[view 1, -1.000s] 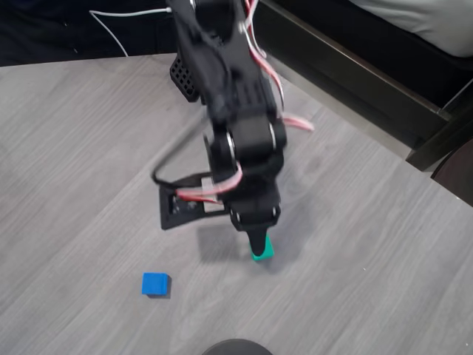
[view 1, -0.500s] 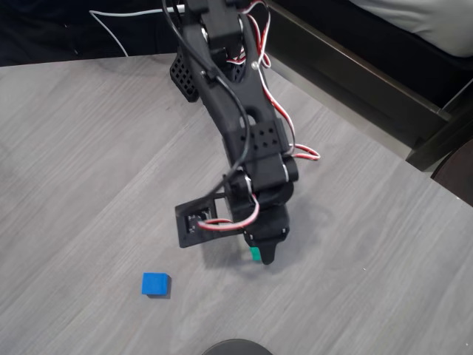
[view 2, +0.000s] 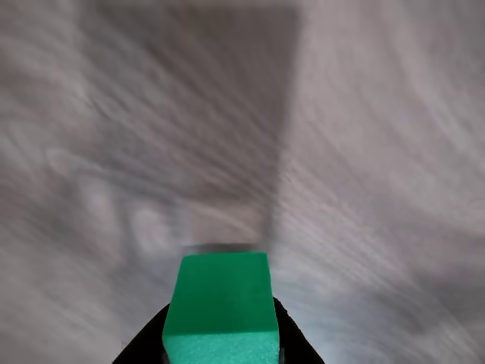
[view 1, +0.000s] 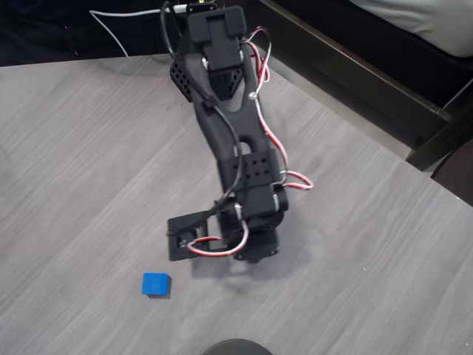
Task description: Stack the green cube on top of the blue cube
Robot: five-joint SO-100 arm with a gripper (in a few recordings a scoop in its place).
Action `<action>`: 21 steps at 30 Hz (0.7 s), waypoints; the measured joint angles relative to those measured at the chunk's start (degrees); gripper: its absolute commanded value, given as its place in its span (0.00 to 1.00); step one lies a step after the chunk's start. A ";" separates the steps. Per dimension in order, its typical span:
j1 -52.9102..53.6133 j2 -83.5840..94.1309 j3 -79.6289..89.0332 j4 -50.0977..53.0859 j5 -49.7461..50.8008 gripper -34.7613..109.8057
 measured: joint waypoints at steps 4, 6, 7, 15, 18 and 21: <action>6.68 1.76 -7.47 5.10 -0.35 0.24; 10.20 1.67 -12.74 6.86 -1.76 0.24; 12.22 1.76 -15.47 8.61 -2.29 0.24; 22.76 -0.62 -21.27 9.93 -6.94 0.24; 24.26 -2.55 -21.36 9.67 -7.91 0.24; 25.14 -4.39 -21.53 8.88 -8.53 0.24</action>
